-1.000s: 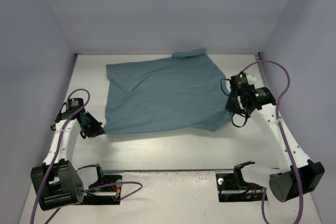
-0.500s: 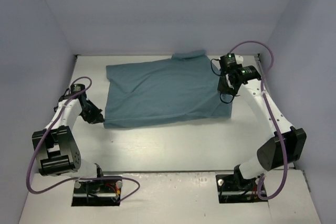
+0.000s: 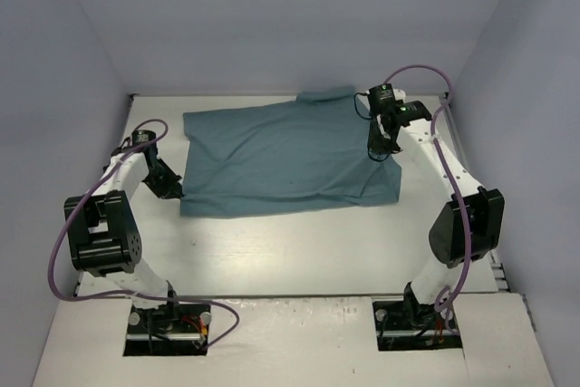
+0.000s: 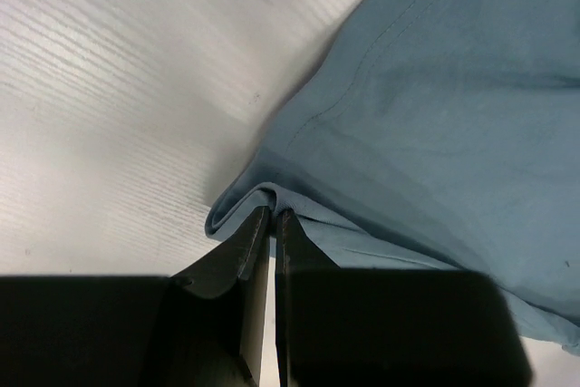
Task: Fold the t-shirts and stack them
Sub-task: Fold the flattened tshirt in 1/3 of the way
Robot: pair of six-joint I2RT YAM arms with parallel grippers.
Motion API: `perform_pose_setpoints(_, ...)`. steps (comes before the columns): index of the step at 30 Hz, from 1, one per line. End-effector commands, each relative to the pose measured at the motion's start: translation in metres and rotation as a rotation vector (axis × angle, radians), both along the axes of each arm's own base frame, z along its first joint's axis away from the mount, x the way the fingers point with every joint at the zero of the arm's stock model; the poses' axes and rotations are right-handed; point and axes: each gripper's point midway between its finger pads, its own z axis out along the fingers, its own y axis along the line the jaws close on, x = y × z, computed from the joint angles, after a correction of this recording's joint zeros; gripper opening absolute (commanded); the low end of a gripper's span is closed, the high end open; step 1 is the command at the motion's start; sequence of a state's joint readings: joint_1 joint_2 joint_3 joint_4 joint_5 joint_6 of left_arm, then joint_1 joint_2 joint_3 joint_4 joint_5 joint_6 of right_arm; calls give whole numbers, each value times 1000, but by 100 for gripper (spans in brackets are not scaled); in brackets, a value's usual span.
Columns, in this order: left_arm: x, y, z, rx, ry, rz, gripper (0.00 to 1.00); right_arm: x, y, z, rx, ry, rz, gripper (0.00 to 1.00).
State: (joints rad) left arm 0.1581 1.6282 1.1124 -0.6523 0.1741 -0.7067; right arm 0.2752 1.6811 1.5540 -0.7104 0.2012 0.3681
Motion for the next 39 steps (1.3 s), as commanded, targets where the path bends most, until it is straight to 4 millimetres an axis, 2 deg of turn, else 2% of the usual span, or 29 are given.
perform_pose_setpoints(1, 23, 9, 20, 47, -78, -3, 0, 26, -6, 33, 4, -109, -10, 0)
perform_pose_setpoints(5, 29, 9, 22, 51, -84, -6, 0, 35, -6, 39, 13, -126, -9, 0)
perform_pose_setpoints(13, 37, 8, 13, 58, -68, -16, 0, 52, -1, 37, 25, -126, 1, 0)
perform_pose_setpoints(19, 47, 9, 4, 65, -54, -23, 0, 63, 2, 16, 23, -90, 10, 0)
perform_pose_setpoints(28, 64, 12, 10, 85, -81, -31, 0, 73, -2, -4, 44, -65, 8, 0)
perform_pose_setpoints(39, 67, 12, 16, 89, -99, -24, 0, 80, -4, 25, 67, -138, 0, 0)
